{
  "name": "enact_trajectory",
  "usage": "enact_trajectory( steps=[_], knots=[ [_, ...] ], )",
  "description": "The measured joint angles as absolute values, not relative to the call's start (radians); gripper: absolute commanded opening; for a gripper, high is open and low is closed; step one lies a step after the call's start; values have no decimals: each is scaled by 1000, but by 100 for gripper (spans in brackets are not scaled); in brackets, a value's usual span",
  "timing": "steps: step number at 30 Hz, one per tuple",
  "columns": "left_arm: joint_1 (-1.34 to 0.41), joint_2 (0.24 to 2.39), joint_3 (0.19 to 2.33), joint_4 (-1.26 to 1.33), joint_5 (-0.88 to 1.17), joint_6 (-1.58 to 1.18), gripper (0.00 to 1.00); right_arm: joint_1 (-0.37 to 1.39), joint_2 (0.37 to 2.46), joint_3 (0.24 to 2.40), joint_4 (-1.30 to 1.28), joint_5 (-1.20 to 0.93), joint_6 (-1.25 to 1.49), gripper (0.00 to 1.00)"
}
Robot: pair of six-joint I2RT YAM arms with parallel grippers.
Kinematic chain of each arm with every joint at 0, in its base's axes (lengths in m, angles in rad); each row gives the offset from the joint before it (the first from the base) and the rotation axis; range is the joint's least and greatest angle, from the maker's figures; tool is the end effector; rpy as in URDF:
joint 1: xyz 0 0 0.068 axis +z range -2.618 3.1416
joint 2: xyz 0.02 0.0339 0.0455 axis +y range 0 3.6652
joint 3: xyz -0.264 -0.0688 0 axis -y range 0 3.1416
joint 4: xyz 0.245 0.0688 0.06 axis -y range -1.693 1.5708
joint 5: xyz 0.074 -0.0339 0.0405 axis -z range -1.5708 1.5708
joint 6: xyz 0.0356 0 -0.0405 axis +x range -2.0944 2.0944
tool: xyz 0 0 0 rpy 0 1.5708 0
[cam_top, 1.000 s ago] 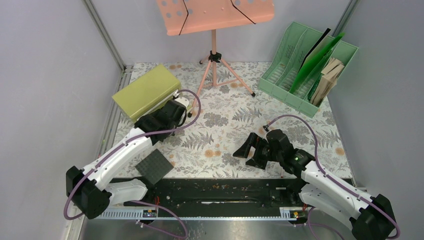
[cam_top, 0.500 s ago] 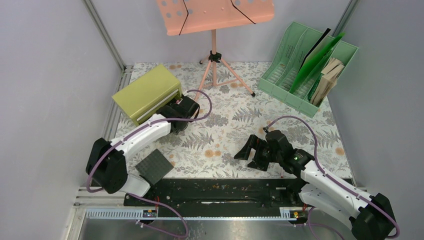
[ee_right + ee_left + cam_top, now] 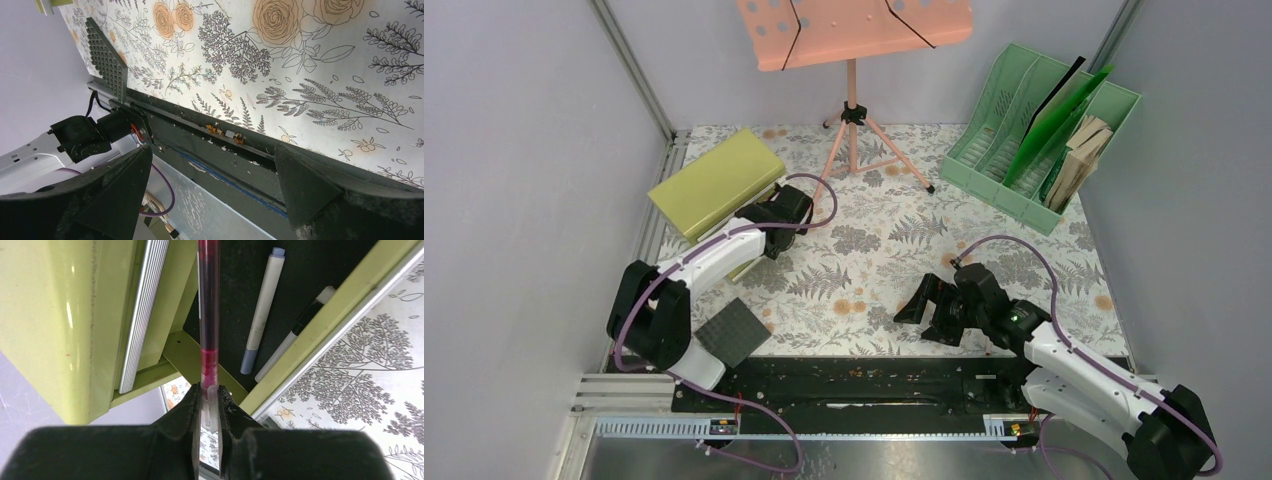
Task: Organize the desk
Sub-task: Place the stationery in the drawer.
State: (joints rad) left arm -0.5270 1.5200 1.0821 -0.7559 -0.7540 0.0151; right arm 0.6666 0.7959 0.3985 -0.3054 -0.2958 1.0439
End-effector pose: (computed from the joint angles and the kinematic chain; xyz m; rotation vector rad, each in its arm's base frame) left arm 0.2635 -0.1251 0.2347 0.4823 2.4335 0.8281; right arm 0.1247 0.1113 0.1928 0.3049 2.5348 1.1399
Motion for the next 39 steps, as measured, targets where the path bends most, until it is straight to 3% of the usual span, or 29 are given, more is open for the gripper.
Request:
enact_trajectory(
  steps=[9, 13, 15, 18, 20, 32, 39],
  knots=[
    [-476, 1577, 1082, -757, -752, 15, 0, 667, 822, 393, -301, -300, 1044, 100],
    [-469, 1578, 1082, -760, -754, 15, 9, 667, 829, 392, -301, -300, 1044, 99],
    [-469, 1578, 1083, -762, -756, 15, 23, 667, 829, 391, -301, -300, 1044, 100],
    [-469, 1578, 1084, -764, -761, 15, 62, 667, 829, 389, -301, -301, 1044, 100],
    [-469, 1578, 1088, -766, -772, 14, 73, 667, 829, 388, -301, -301, 1044, 99],
    [-477, 1508, 1105, -789, -778, 3, 75, 667, 829, 387, -294, -306, 1044, 100],
    [-532, 1343, 1106, -797, -630, -22, 77, 667, 829, 387, -294, -306, 1044, 99]
  ],
)
